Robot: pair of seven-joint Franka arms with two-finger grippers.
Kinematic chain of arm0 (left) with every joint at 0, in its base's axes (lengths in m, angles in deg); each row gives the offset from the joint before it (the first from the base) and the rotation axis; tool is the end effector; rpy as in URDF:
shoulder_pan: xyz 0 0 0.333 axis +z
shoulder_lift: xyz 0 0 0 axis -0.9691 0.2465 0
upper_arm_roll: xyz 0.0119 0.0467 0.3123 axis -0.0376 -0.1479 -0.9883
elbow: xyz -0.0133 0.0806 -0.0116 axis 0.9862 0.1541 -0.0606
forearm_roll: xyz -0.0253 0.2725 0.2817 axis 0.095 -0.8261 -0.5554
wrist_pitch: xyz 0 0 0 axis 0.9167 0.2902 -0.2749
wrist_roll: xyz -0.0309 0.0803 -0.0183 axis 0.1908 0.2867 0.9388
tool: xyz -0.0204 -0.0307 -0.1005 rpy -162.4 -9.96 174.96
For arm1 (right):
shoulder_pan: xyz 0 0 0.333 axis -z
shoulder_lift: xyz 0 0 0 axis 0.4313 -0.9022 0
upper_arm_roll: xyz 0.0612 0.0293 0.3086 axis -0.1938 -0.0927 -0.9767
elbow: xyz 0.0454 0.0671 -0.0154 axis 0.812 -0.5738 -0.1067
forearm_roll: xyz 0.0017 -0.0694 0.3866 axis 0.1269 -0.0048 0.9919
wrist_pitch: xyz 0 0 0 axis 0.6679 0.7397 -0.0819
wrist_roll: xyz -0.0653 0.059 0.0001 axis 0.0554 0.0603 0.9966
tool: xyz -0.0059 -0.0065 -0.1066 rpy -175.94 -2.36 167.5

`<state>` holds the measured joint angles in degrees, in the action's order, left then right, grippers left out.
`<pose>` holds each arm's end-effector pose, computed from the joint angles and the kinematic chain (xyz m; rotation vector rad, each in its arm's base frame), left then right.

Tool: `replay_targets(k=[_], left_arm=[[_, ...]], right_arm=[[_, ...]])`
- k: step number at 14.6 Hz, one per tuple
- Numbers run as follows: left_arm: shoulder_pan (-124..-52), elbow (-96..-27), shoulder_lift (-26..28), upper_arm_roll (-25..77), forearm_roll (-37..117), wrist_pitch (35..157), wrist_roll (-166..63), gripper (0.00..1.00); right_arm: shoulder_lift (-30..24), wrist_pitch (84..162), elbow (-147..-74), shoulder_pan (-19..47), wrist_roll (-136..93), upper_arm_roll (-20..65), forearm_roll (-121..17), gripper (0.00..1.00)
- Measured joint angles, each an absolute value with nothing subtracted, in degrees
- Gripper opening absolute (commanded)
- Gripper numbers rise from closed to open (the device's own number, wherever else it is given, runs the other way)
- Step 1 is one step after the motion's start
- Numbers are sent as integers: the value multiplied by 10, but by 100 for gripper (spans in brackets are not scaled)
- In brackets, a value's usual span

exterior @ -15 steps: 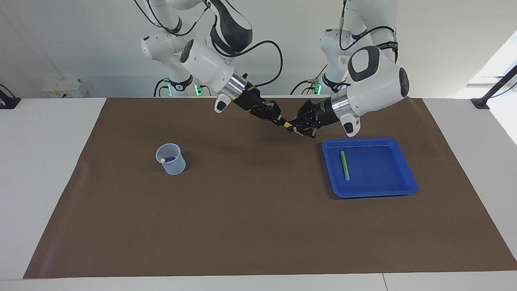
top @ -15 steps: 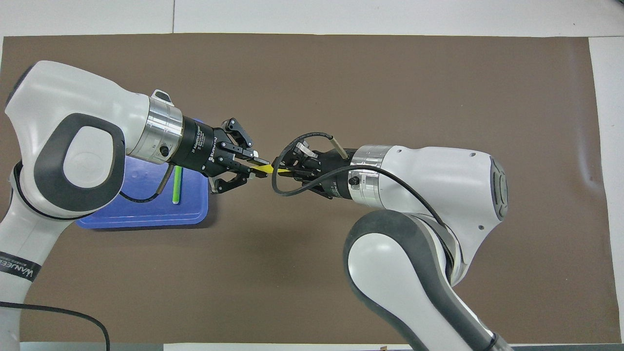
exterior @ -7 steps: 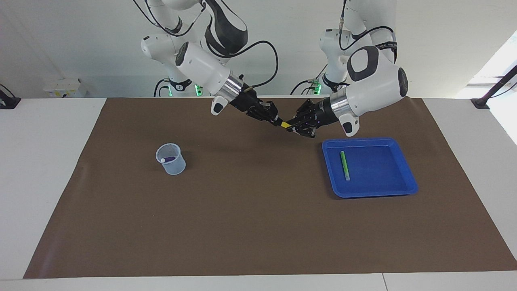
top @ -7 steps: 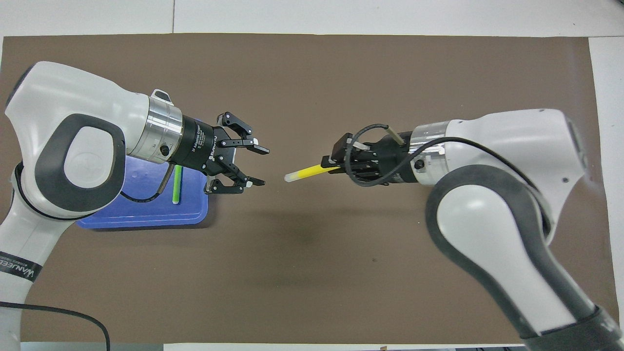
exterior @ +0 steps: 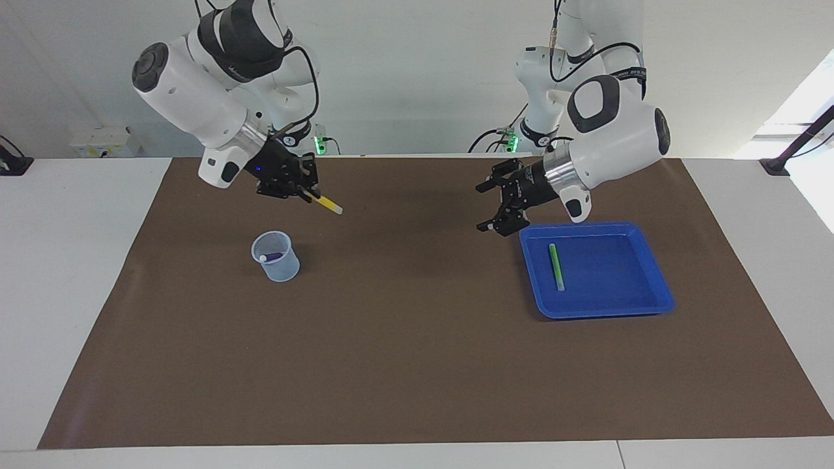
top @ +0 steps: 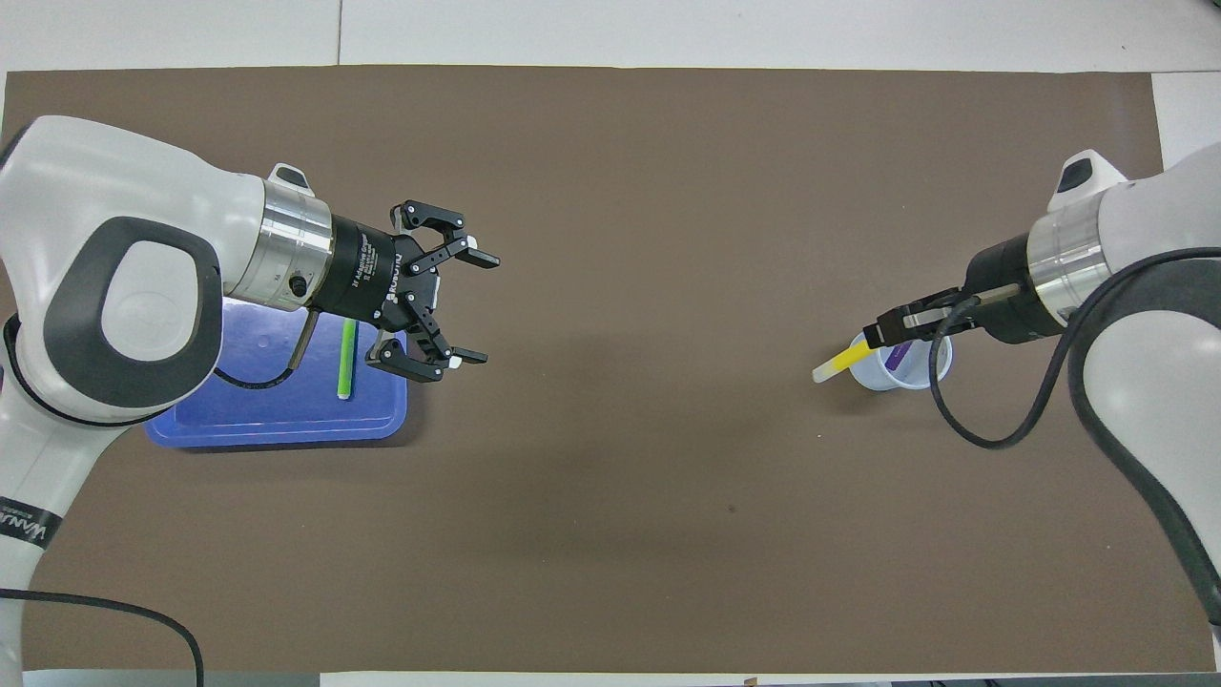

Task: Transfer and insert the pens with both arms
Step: 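Open the left gripper while the right gripper inserts the yellow pen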

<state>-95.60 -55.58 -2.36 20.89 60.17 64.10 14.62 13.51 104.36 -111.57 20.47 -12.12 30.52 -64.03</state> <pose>0.5509 -0.2311 0.4918 1.9946 1.6505 -0.8189 0.5450 0.0711 0.5310 -2.7777 -0.4453 0.0652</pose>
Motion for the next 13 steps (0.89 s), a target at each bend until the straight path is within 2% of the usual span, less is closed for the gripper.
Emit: replay_targets(k=[4, 9, 12, 13], left_arm=[[-928, -559, -24, 207, 520, 641, 21, 100], [-894, -575, -20, 206, 366, 641, -174, 100], [-889, -614, -17, 206, 312, 677, -328, 100], [-883, -632, -15, 206, 302, 705, -374, 100]], right_arm=[[117, 1058, -1101, 212, -8, 304, -758, 0], [101, 1104, -1117, 214, 11, 303, -766, 0], [100, 1141, -1154, 215, 16, 303, -767, 0], [101, 1148, -1162, 215, 17, 303, -767, 16]])
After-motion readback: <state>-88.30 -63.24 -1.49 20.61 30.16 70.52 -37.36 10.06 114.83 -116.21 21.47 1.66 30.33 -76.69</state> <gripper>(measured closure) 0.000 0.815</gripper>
